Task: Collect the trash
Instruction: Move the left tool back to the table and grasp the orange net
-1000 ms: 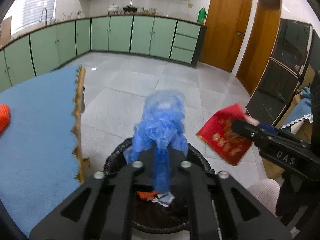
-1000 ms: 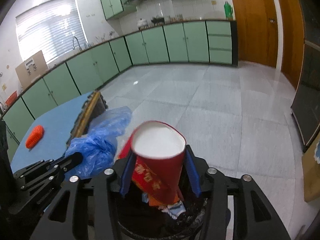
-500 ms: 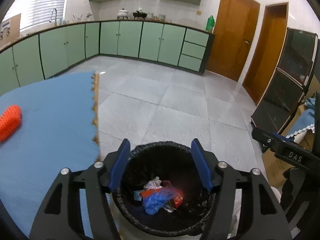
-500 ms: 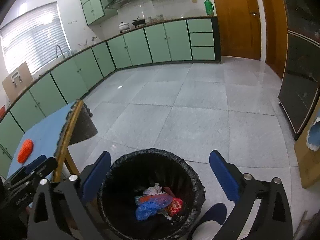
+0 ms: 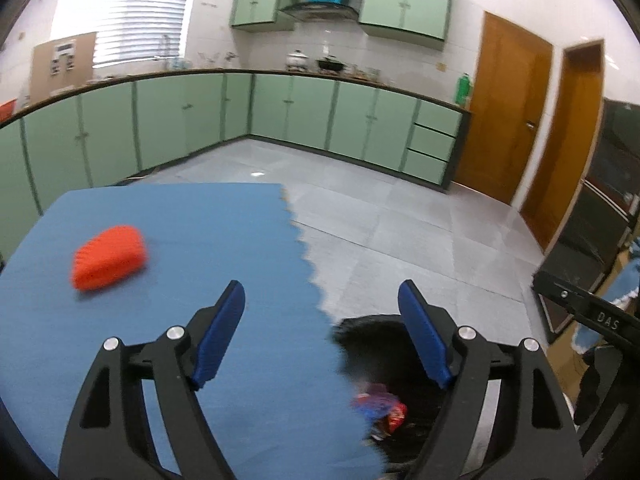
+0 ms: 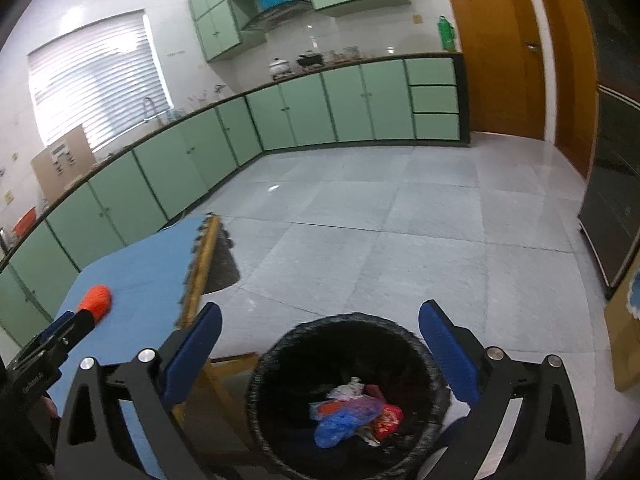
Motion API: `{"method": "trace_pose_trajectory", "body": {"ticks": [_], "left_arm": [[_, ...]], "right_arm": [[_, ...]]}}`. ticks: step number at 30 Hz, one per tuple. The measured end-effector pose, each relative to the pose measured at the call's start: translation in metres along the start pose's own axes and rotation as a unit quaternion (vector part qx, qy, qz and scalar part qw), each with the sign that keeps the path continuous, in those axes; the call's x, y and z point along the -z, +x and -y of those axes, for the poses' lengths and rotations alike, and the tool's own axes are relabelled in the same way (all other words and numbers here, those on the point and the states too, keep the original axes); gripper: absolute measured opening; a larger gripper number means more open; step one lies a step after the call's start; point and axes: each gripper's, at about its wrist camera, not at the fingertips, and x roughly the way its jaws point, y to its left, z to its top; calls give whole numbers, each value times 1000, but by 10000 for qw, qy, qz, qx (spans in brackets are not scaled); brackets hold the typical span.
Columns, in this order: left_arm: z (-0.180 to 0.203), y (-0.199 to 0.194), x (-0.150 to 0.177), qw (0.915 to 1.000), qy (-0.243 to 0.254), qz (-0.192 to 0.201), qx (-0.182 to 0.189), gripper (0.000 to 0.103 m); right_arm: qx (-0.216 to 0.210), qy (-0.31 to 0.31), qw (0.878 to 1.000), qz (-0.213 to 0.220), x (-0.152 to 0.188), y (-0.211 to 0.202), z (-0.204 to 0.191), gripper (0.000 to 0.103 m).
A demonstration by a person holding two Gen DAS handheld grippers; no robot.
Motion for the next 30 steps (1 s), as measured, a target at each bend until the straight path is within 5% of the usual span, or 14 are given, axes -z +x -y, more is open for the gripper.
{"method": "trace_pose_trajectory", "body": {"ticks": [18, 30], "left_arm": [[-176, -44, -5, 9823, -839, 214, -1663, 77], [-227, 3, -7, 9804, -970, -118, -1709, 76]], "right_arm": [[-1153, -1205, 9859, -147, 10, 62, -191, 97], [-1239, -1608, 9786, -349, 23, 117, -271, 96]]}}
